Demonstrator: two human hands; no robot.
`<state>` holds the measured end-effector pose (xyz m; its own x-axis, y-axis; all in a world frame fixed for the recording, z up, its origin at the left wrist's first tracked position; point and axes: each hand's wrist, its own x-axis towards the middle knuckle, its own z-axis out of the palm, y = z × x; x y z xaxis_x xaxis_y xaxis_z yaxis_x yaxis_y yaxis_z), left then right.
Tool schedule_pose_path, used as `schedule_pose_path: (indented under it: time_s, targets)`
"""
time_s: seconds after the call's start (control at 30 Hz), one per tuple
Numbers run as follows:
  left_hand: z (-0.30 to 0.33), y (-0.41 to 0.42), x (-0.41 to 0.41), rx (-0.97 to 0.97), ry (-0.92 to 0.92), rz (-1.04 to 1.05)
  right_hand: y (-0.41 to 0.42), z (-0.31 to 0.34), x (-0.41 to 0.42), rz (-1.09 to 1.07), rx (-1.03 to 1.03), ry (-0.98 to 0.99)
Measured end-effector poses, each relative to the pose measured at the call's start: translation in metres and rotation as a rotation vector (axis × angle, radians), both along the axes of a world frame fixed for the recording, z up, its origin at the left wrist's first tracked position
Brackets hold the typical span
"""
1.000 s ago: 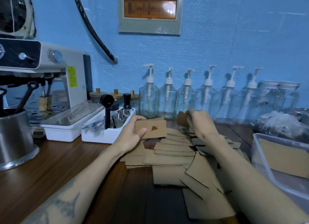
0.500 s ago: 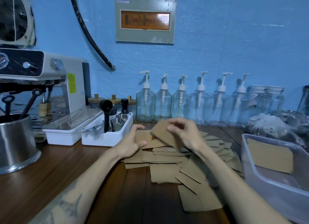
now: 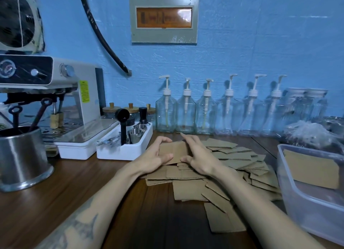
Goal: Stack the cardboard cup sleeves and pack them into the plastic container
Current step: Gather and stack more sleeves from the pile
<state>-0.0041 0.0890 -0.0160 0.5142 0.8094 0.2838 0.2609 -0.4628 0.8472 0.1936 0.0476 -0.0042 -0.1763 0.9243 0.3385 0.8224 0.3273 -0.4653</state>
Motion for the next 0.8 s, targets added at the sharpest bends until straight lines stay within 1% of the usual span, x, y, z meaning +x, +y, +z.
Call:
schedule_pose_path:
  time_s: [0.1, 0.2, 0.27, 0.37, 0.5, 0.57, 0.7, 0.8]
  targets:
    - [0.003, -0.002, -0.001, 0.114, -0.044, -0.009, 0.0, 0.002, 0.004, 0.003, 0.02, 0.031]
    - [0.004, -0.001, -0.001, 0.142, -0.071, -0.013, 0.001, 0.004, 0.007, 0.017, 0.065, -0.017]
    - [0.003, 0.0, 0.0, 0.121, -0.028, -0.016, 0.002, 0.006, 0.008, 0.015, 0.084, -0.036]
    - [0.0, 0.004, 0.0, 0.101, 0.09, -0.006, 0.001, 0.007, 0.008, 0.008, 0.089, -0.019]
    - [-0.003, 0.006, 0.001, 0.119, 0.151, 0.037, 0.001, 0.003, 0.006, 0.004, 0.084, -0.04]
    - [-0.003, 0.007, 0.0, 0.134, 0.163, 0.044, 0.002, 0.004, 0.002, -0.004, 0.101, -0.076]
    - [-0.005, 0.008, 0.0, 0.156, 0.17, 0.05, 0.005, 0.007, -0.006, -0.028, 0.149, -0.234]
    - [-0.007, 0.009, 0.0, 0.187, 0.16, 0.072, 0.006, 0.011, -0.008, -0.026, 0.134, -0.255]
